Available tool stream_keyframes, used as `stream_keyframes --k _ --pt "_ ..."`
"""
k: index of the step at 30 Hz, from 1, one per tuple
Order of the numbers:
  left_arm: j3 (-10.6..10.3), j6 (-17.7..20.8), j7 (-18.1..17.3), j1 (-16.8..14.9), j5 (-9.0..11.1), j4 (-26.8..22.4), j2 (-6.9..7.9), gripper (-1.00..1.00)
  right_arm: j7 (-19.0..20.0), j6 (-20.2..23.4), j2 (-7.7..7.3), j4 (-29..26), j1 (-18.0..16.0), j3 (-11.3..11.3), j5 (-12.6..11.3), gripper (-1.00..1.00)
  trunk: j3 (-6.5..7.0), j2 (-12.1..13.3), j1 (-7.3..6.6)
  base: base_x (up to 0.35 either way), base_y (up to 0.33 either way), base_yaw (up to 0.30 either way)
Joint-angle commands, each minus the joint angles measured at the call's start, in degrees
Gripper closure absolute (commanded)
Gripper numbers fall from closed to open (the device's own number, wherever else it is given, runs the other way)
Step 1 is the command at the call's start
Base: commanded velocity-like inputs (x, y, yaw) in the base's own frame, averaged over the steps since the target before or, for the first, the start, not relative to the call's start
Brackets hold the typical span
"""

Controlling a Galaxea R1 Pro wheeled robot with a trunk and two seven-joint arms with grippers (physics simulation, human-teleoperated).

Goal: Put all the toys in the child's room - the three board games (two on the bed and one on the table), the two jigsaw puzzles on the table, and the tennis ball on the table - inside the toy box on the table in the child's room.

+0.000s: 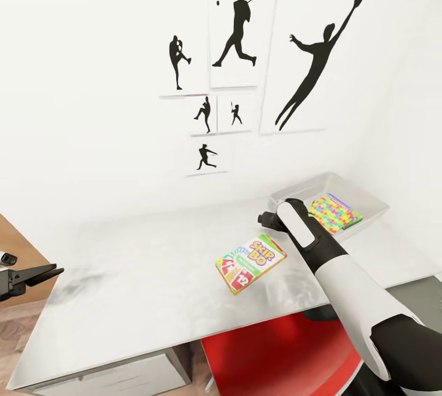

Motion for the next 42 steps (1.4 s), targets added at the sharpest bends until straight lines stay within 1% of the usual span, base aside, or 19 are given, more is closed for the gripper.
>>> stream_keyframes --k 1,17,27,36,42 --pt "0.0 0.6 -0.2 0.0 0.0 0.0 0.02 -1.0 -0.6 0.0 -0.07 -0.1 -0.1 0.3 -0.6 -1.0 -0.12 -0.1 0.03 0.0 -0.003 -0.005" --pt "0.0 0.6 -0.2 0.0 0.0 0.0 0.02 -1.0 -0.6 0.0 0.04 -0.1 -0.1 0.3 -0.6 -1.0 -0.47 -0.1 0.03 0.0 0.0 -0.001" --pt "0.0 0.6 -0.2 0.0 0.0 0.0 0.02 -1.0 -0.6 0.1 0.04 -0.1 -0.2 0.3 -0.6 -1.0 -1.25 -0.1 0.03 0.0 0.0 0.0" --pt "0.1 0.6 -0.2 0.0 0.0 0.0 0.04 -1.0 -0.6 0.2 0.04 0.0 -2.0 0.3 -0.6 -1.0 -2.07 -0.1 0.03 0.0 0.0 0.0" --pt "0.1 0.6 -0.2 0.0 0.0 0.0 0.09 -1.0 -0.6 0.2 0.04 0.0 -2.4 0.2 -0.6 -1.0 -2.63 -0.1 0.03 0.0 0.0 0.0"
